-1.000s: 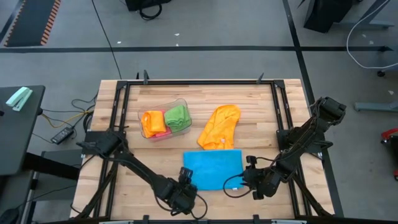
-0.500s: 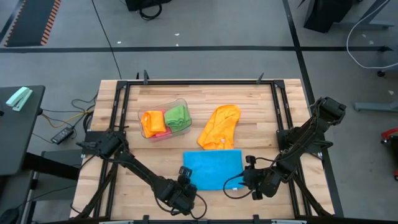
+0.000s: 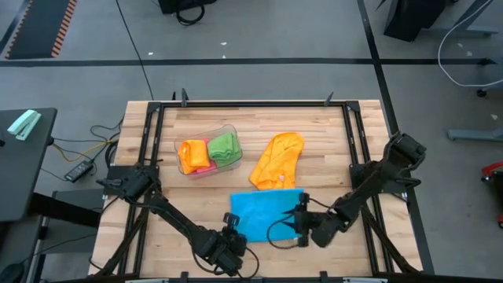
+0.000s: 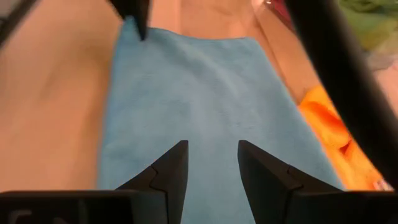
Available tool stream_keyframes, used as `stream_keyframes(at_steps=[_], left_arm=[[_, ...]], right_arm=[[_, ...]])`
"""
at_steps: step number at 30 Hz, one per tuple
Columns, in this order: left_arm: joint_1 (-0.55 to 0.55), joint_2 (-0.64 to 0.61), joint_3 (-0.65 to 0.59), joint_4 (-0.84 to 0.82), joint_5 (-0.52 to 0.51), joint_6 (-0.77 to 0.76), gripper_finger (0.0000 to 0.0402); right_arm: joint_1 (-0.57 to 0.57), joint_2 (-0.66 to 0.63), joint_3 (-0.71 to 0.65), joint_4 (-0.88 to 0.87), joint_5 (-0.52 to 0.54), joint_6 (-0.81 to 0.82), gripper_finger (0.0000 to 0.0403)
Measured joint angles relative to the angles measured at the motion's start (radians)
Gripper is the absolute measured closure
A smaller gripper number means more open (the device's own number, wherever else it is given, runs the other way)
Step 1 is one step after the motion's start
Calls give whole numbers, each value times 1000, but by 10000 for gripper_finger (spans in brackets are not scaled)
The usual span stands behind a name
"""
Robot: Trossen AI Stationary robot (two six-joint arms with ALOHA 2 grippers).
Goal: Fold microfiber towels
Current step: Fold the blue microfiber towel
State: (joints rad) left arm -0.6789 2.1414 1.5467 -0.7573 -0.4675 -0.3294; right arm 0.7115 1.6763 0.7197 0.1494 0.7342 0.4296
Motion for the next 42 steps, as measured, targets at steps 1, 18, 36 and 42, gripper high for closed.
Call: stream_keyframes(at_steps=[1, 18, 36, 42], left_arm=[[-1, 0, 0, -4, 0, 0, 386], [-14, -1, 23, 59, -87, 163, 383], [12, -3, 111, 81, -165, 334, 389], [15, -2, 111, 82, -164, 334, 384]], right_arm=[[-23, 0, 0, 5, -25, 7, 254], [-63, 72, 1, 181, -191, -14, 254], [-31, 82, 45, 118, -159, 12, 254], [-43, 82, 44, 8, -157, 89, 254]])
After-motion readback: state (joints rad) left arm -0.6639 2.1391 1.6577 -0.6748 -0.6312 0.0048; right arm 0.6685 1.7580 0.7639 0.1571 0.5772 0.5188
